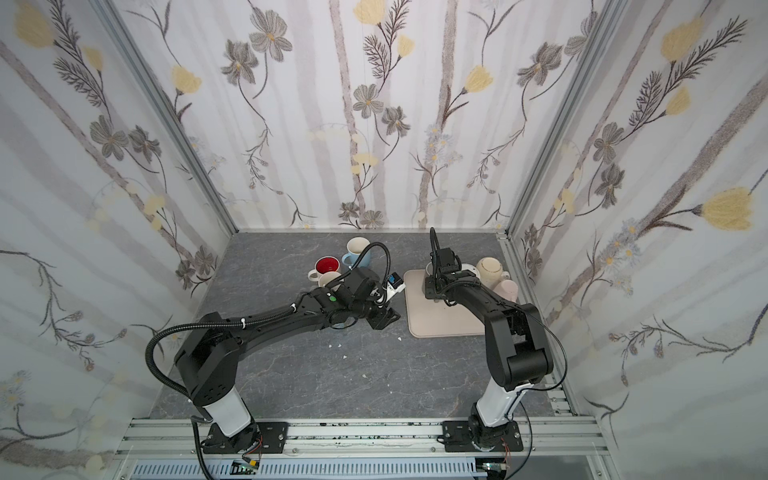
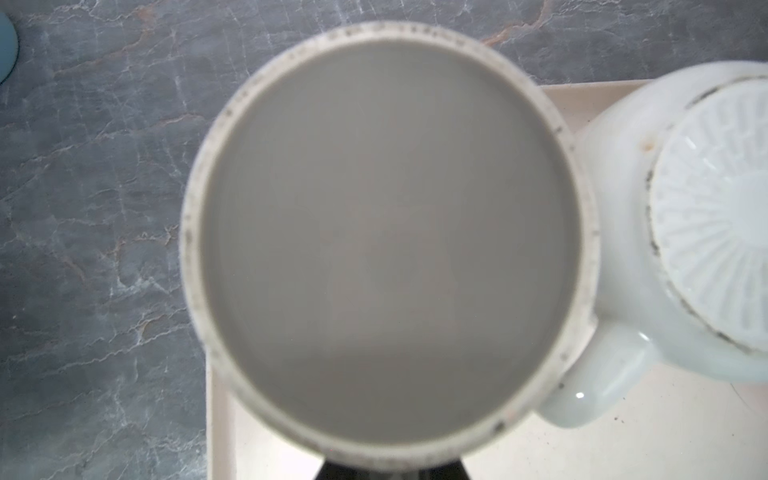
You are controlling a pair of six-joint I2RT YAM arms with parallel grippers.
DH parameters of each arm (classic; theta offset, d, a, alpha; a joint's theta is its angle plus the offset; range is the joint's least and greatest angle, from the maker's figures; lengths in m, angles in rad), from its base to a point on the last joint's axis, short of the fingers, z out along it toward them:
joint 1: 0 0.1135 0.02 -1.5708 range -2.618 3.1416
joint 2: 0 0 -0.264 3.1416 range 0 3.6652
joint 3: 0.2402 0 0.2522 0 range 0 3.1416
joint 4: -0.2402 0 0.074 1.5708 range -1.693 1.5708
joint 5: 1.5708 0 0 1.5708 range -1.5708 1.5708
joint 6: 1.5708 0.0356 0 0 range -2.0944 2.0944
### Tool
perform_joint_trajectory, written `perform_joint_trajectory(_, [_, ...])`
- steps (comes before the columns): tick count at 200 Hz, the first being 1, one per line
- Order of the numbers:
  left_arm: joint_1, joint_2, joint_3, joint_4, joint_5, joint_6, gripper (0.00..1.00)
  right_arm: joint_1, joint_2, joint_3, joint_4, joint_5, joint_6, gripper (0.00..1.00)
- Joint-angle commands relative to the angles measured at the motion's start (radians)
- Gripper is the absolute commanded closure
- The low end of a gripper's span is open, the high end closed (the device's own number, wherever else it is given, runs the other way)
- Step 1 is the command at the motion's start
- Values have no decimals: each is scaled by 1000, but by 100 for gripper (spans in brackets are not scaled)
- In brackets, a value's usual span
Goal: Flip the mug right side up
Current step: 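Grasp grey mug handle on tray with right gripper while left gripper approaches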
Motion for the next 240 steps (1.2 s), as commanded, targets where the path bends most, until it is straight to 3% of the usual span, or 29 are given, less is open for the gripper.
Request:
perform_joint_trajectory(1, [1, -8, -4, 24, -4, 2, 42, 19, -36, -10, 9, 50, -36, 97])
perform_joint_trajectory(82, [0, -19, -43, 85, 0, -38, 42, 81, -248, -171, 86, 41, -33, 100])
perform_joint_trajectory(158, [1, -66, -120, 197, -19, -117, 41, 126, -453, -364, 211, -20, 63, 100])
perform_joint_trajectory(240, [2, -129, -230, 374, -41, -262, 40, 92, -496, -411, 283, -22, 135, 100])
